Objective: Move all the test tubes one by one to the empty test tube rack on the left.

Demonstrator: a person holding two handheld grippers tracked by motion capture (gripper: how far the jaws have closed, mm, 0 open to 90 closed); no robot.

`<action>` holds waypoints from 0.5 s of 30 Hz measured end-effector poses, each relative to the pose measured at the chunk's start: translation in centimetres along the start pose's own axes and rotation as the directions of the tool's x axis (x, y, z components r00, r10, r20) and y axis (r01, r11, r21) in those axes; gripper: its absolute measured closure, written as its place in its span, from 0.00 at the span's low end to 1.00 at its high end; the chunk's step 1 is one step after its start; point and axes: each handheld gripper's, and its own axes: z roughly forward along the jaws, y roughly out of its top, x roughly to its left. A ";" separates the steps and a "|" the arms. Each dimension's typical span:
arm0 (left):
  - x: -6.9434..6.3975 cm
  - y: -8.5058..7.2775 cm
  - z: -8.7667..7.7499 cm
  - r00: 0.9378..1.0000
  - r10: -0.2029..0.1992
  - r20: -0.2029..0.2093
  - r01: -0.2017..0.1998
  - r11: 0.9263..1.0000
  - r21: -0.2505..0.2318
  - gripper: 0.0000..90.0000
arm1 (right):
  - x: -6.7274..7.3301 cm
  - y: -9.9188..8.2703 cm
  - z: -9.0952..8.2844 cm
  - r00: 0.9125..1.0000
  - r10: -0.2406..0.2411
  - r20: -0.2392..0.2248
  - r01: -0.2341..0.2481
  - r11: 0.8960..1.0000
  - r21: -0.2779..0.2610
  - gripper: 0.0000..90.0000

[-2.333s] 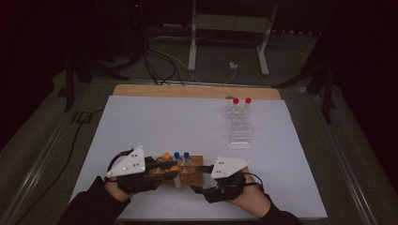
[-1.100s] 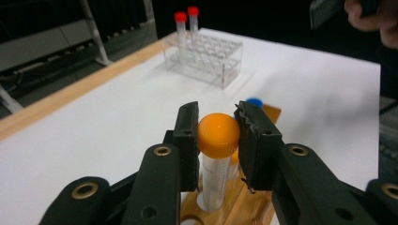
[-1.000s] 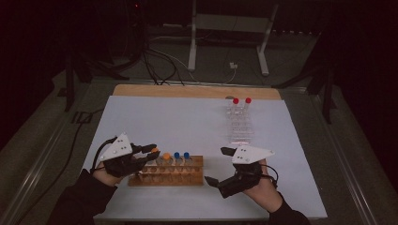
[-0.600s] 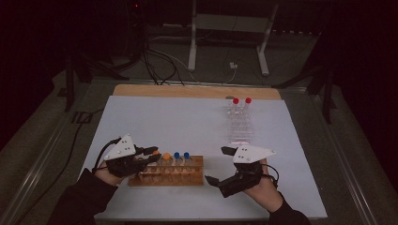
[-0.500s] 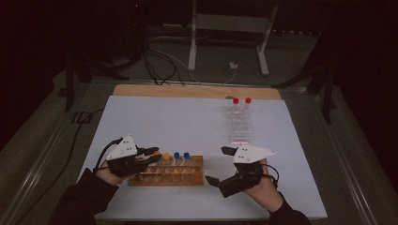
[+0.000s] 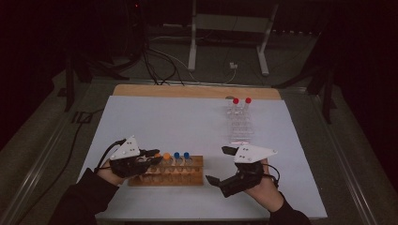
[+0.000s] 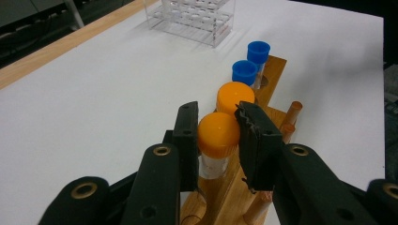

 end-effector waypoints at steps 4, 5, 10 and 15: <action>0.0 0.0 -0.2 1.000 -0.005 0.024 0.006 1.000 -0.013 0.74 | 0.0 0.1 -0.1 1.000 -0.003 0.002 0.003 1.000 -0.004 0.00; -0.1 0.1 -0.3 1.000 -0.001 0.021 0.002 1.000 -0.024 0.68 | -0.1 0.1 -0.2 1.000 -0.001 0.000 0.001 1.000 -0.007 0.00; -0.3 0.7 -1.1 0.999 -0.022 0.026 0.023 0.998 -0.054 0.41 | -0.6 0.4 -0.7 1.000 0.001 0.020 -0.001 1.000 -0.027 0.00; -0.6 1.2 -1.9 0.999 -0.031 0.035 0.033 0.997 -0.073 0.19 | -2.0 1.2 -1.7 0.998 -0.004 0.062 0.009 0.997 -0.073 0.00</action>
